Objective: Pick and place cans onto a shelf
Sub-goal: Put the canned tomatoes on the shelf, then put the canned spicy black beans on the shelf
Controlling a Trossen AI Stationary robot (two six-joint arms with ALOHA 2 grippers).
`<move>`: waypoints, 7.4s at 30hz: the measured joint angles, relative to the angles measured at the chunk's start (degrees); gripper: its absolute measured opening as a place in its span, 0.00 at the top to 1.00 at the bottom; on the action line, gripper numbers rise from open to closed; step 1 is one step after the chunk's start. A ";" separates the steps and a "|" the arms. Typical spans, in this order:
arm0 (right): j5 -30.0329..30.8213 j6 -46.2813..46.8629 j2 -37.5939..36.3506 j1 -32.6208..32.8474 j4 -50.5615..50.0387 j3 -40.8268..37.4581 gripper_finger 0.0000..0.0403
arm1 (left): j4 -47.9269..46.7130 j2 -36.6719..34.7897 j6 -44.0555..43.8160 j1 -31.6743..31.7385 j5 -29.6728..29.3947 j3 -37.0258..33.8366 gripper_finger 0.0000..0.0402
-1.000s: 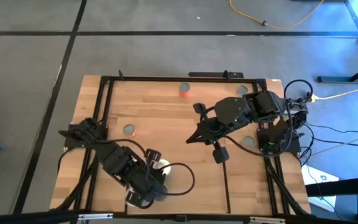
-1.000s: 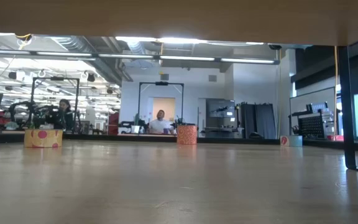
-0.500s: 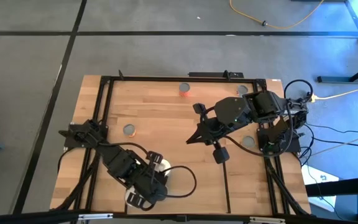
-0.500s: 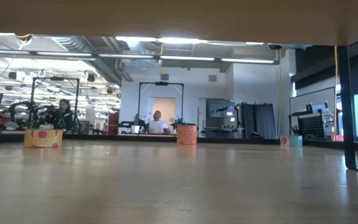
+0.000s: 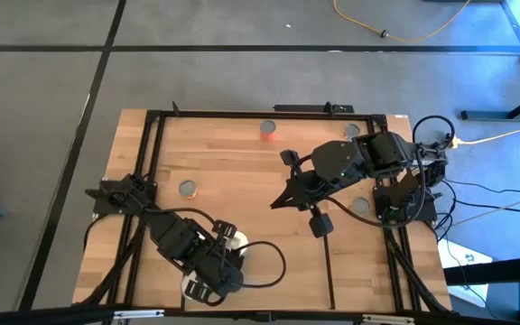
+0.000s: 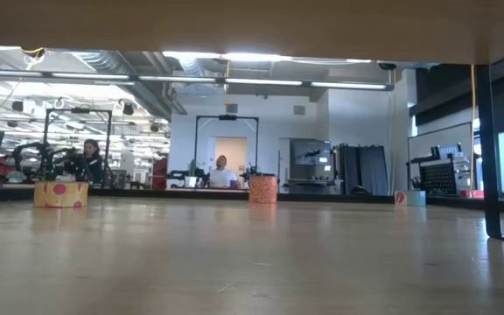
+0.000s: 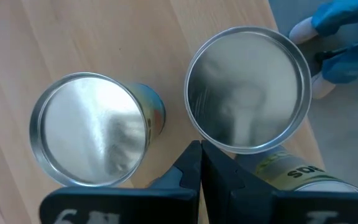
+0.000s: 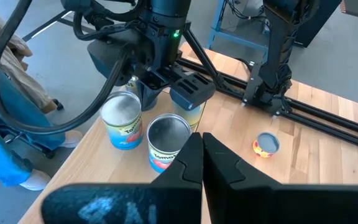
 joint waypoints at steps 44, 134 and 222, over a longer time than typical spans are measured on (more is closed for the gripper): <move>3.39 5.37 -7.30 2.05 -14.62 -0.02 1.00 | -0.02 -12.14 -9.47 0.11 -22.18 0.02 1.00; -5.99 12.33 26.87 -45.10 -14.79 -1.33 0.74 | 0.00 -26.23 2.51 46.62 -25.97 0.00 1.00; 1.42 9.26 15.75 -56.77 -23.82 -0.13 0.74 | 0.01 -26.21 2.36 46.60 -23.10 0.00 1.00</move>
